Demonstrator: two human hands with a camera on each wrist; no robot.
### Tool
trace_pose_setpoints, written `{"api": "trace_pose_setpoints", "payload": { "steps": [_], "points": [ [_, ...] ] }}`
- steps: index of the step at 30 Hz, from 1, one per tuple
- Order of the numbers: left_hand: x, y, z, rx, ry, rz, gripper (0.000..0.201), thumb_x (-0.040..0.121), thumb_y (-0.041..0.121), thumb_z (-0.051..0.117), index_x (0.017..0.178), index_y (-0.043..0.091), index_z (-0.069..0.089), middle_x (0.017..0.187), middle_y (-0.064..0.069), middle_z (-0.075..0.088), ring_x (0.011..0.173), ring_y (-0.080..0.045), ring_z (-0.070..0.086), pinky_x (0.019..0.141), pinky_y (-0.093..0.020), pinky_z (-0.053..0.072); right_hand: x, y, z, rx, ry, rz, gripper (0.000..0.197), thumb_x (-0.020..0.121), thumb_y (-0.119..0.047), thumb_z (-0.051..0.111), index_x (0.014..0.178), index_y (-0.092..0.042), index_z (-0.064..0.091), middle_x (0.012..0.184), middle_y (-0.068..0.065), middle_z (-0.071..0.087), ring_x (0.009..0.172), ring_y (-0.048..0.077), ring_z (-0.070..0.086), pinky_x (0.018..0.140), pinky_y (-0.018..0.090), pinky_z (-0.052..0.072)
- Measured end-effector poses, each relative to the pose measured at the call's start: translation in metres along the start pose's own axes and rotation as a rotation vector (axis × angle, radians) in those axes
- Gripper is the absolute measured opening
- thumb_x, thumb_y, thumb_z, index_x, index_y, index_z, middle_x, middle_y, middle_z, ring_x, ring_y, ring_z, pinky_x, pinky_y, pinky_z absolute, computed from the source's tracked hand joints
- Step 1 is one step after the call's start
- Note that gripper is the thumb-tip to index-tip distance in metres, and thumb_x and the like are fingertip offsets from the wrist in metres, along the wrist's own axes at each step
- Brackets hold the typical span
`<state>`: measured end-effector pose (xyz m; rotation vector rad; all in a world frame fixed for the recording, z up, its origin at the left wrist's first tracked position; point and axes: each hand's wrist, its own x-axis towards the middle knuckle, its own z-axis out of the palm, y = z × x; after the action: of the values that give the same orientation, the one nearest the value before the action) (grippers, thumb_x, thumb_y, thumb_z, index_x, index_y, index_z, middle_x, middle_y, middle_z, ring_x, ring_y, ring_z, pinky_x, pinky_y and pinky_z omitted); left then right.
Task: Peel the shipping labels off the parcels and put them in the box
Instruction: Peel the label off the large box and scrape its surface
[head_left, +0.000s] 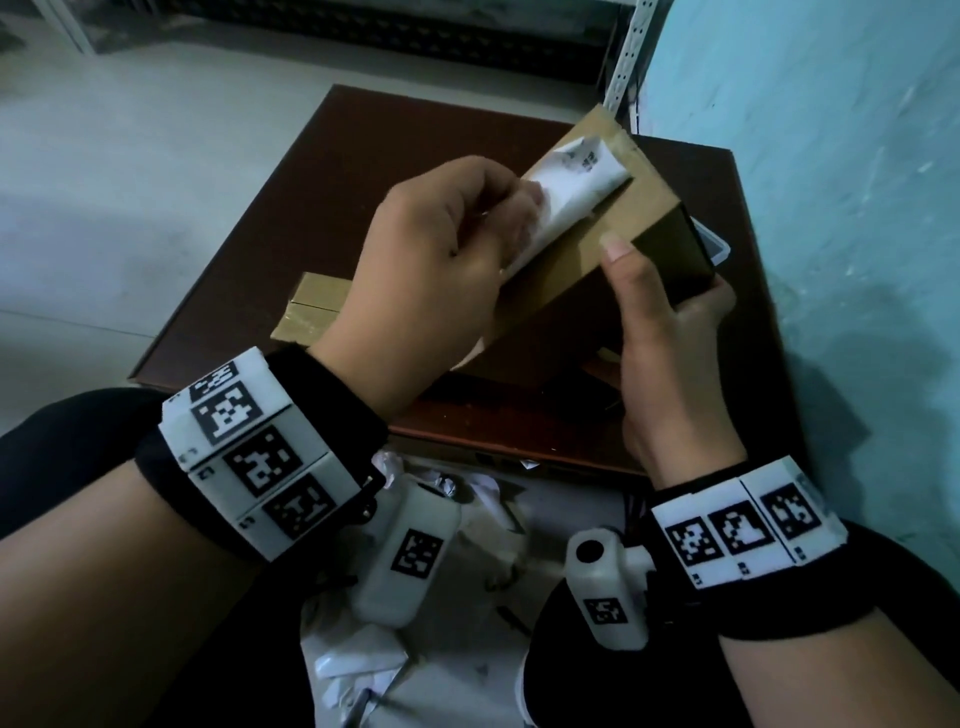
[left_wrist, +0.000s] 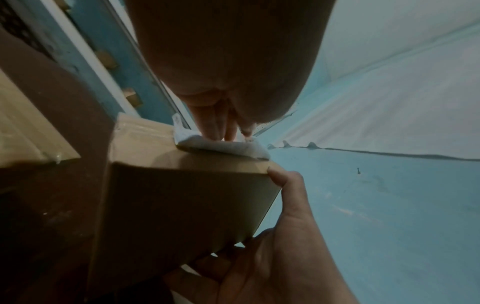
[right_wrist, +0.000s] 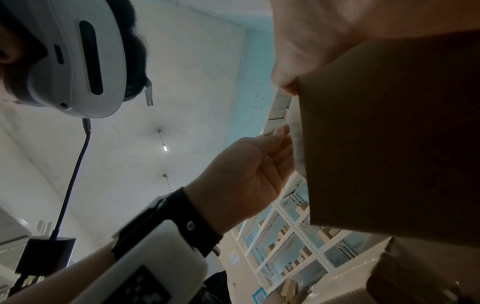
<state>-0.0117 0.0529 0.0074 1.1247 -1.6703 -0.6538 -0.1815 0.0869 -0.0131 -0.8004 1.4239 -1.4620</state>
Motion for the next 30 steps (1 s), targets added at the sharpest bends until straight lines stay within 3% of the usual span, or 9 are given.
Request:
{"api": "trace_pose_setpoints", "payload": {
  "steps": [2,6,11,14,17,20,23,27,30],
  "points": [
    [0.0,0.003,0.0,-0.043,0.01,-0.007,0.022,0.103,0.025,0.063,0.113,0.01,0.076,0.107,-0.006,0.077,0.1,-0.02,0.073,0.086,-0.049,0.06,-0.004,0.001,0.002,-0.009,0.007,-0.044,0.123,0.058,-0.059,0.093,0.151,-0.025,0.021,0.138,0.001,0.061,0.121,0.017,0.071,0.093,0.042,0.066],
    [-0.001,0.008,-0.004,-0.046,0.036,0.13,0.043,0.099,0.032,0.071,0.13,0.002,0.068,0.126,-0.008,0.073,0.119,-0.014,0.07,0.097,-0.039,0.059,-0.014,0.003,0.007,0.031,-0.084,-0.103,0.111,0.07,-0.046,0.096,0.148,-0.029,0.019,0.144,0.004,0.056,0.126,0.017,0.069,0.097,0.041,0.064],
    [0.003,0.012,-0.015,-0.082,0.014,0.188,0.026,0.099,0.025,0.071,0.121,0.013,0.072,0.126,-0.006,0.072,0.121,-0.011,0.069,0.095,-0.037,0.061,-0.006,-0.008,0.004,0.195,-0.066,-0.039,0.091,0.082,-0.062,0.076,0.151,-0.016,0.037,0.129,0.005,0.073,0.113,0.025,0.078,0.095,0.054,0.064],
    [0.003,0.007,-0.017,0.001,0.047,0.2,0.019,0.099,0.022,0.069,0.113,0.011,0.077,0.118,-0.007,0.075,0.113,-0.013,0.071,0.091,-0.04,0.061,0.001,-0.011,-0.003,-0.075,-0.104,-0.014,0.106,0.063,-0.088,0.073,0.144,-0.022,0.054,0.125,-0.002,0.075,0.109,0.017,0.077,0.084,0.039,0.064],
    [0.004,0.001,-0.017,0.115,-0.017,0.235,0.019,0.101,0.016,0.066,0.11,0.004,0.078,0.113,-0.007,0.075,0.103,-0.014,0.072,0.087,-0.04,0.059,0.004,-0.01,-0.009,-0.174,-0.138,0.005,0.099,0.061,-0.081,0.074,0.14,-0.023,0.058,0.121,-0.004,0.077,0.099,0.012,0.079,0.066,0.025,0.06],
    [0.001,0.001,-0.011,0.198,-0.09,0.272,0.015,0.102,0.012,0.063,0.109,0.003,0.073,0.111,-0.008,0.072,0.099,-0.019,0.069,0.081,-0.044,0.058,0.009,-0.011,-0.014,-0.12,-0.148,-0.015,0.105,0.064,-0.073,0.08,0.154,-0.035,0.042,0.131,-0.005,0.072,0.105,0.017,0.079,0.07,0.033,0.064],
    [-0.002,0.005,-0.009,0.246,-0.13,0.283,0.02,0.105,0.019,0.058,0.112,0.004,0.069,0.11,-0.007,0.071,0.099,-0.021,0.067,0.079,-0.046,0.056,0.009,-0.011,-0.016,-0.153,-0.198,0.017,0.101,0.058,-0.078,0.077,0.148,-0.043,0.045,0.129,-0.006,0.071,0.102,0.014,0.08,0.073,0.04,0.066],
    [-0.003,0.005,-0.01,0.165,-0.129,0.253,0.023,0.106,0.023,0.058,0.113,0.003,0.069,0.109,-0.005,0.071,0.097,-0.018,0.068,0.08,-0.042,0.056,0.007,-0.014,-0.019,-0.152,-0.174,0.061,0.1,0.051,-0.077,0.079,0.137,-0.037,0.046,0.127,-0.003,0.07,0.099,0.015,0.081,0.072,0.043,0.067],
    [-0.004,0.007,-0.008,0.028,-0.113,0.134,0.017,0.107,0.014,0.057,0.11,0.003,0.069,0.104,-0.006,0.073,0.095,-0.019,0.07,0.081,-0.048,0.057,0.008,-0.017,-0.02,-0.1,-0.17,0.088,0.105,0.052,-0.069,0.086,0.142,-0.031,0.048,0.132,0.004,0.07,0.1,0.023,0.081,0.069,0.045,0.067]
  ]
}}
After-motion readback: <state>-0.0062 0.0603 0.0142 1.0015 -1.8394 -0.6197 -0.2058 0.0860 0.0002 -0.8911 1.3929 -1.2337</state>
